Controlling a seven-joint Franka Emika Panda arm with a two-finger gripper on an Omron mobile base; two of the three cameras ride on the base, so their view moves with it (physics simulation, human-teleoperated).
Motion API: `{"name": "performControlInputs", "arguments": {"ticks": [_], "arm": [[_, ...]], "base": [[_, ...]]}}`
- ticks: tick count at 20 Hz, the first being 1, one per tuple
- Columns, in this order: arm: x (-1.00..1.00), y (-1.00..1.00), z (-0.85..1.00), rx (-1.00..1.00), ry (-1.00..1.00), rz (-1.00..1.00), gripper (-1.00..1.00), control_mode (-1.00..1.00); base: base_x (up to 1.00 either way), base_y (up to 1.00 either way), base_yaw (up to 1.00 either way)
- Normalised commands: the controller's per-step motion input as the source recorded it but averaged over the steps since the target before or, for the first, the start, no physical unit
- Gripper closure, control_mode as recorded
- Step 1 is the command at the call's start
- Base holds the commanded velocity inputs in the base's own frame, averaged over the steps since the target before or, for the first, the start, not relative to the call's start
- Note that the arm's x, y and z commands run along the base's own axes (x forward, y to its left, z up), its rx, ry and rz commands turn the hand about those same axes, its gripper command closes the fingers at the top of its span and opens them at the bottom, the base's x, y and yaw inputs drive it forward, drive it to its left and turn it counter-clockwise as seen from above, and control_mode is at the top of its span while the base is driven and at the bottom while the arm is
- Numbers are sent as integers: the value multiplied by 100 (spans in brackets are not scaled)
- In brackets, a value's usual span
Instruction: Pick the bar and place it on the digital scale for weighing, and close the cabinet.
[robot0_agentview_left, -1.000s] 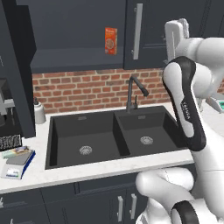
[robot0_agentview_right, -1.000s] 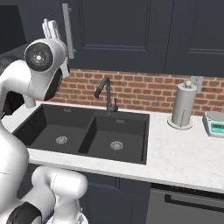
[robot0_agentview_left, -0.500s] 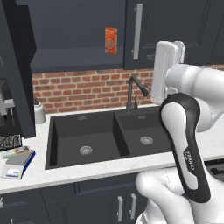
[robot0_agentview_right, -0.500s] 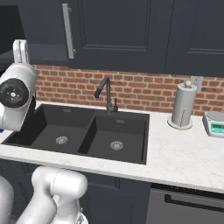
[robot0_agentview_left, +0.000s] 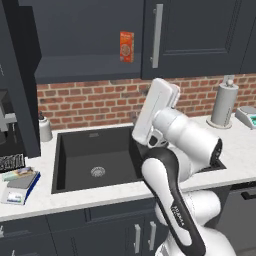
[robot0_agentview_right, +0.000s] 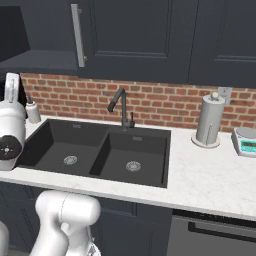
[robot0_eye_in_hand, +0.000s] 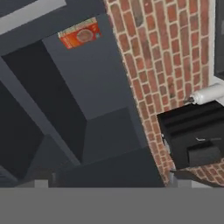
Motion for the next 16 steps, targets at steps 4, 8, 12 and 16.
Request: {"name": "performControlInputs", "arguments": {"ticks": [4,8,12,16], "arm": [[-48,66,-2,18,-19,0,-100,-100],[-39,69,-20,8,-3,1,-100,-100],[-36,75,-28,4,0,3,-100,-100],[-48,82,-13,0,-4,3,-100,-100]], "base": [[0,0,0],[0,0,0],[0,0,0],[0,0,0]]}}
